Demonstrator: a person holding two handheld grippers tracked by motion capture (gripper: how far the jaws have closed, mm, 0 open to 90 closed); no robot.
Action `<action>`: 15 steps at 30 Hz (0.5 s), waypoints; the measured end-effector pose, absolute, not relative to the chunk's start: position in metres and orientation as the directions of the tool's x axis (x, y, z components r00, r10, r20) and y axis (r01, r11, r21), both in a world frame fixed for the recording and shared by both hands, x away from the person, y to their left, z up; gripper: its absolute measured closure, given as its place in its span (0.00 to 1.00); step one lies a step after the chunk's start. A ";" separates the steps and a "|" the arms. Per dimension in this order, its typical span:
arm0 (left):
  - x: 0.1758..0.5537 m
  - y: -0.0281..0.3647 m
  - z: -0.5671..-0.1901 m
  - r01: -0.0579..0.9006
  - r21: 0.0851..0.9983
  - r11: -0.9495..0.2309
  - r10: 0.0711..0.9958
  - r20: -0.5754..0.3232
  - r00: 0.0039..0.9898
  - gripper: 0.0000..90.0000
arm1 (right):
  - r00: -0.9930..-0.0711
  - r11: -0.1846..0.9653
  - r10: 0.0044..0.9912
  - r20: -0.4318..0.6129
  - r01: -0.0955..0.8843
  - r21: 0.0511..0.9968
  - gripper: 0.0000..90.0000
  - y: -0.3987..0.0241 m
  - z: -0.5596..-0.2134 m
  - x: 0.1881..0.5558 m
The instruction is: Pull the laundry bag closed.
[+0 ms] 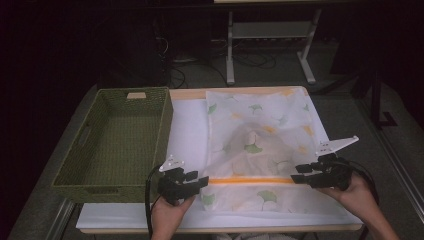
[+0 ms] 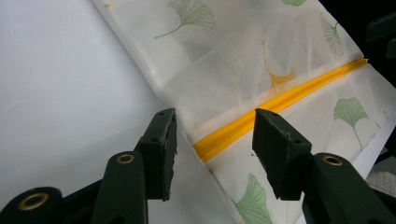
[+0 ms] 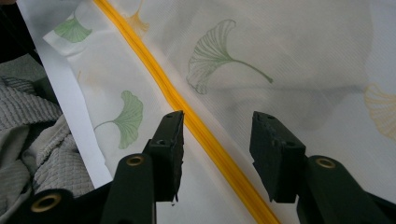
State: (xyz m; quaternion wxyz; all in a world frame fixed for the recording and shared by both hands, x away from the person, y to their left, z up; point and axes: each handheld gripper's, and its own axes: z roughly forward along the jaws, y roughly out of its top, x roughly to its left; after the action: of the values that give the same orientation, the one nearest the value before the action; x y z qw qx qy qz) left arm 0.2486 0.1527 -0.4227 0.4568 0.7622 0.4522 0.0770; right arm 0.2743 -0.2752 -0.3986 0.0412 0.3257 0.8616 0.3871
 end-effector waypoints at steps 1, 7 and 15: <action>0.249 0.152 -0.422 0.617 0.768 -0.174 0.760 -0.294 0.580 0.55 | -0.786 0.488 0.591 0.181 0.527 0.695 0.59 -0.274 -0.399 0.274; 0.250 0.151 -0.420 0.607 0.776 -0.170 0.767 -0.283 0.576 0.53 | -0.797 0.496 0.578 0.178 0.516 0.699 0.57 -0.268 -0.399 0.273; 0.253 0.152 -0.420 0.602 0.783 -0.158 0.782 -0.273 0.560 0.50 | -0.810 0.498 0.560 0.174 0.497 0.710 0.52 -0.260 -0.403 0.267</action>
State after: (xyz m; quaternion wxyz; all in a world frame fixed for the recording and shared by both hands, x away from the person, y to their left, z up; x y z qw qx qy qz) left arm 0.2531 0.1517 -0.4196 0.4591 0.7546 0.4584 0.0982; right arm 0.2669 -0.2604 -0.4034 0.0397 0.3057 0.8646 0.3968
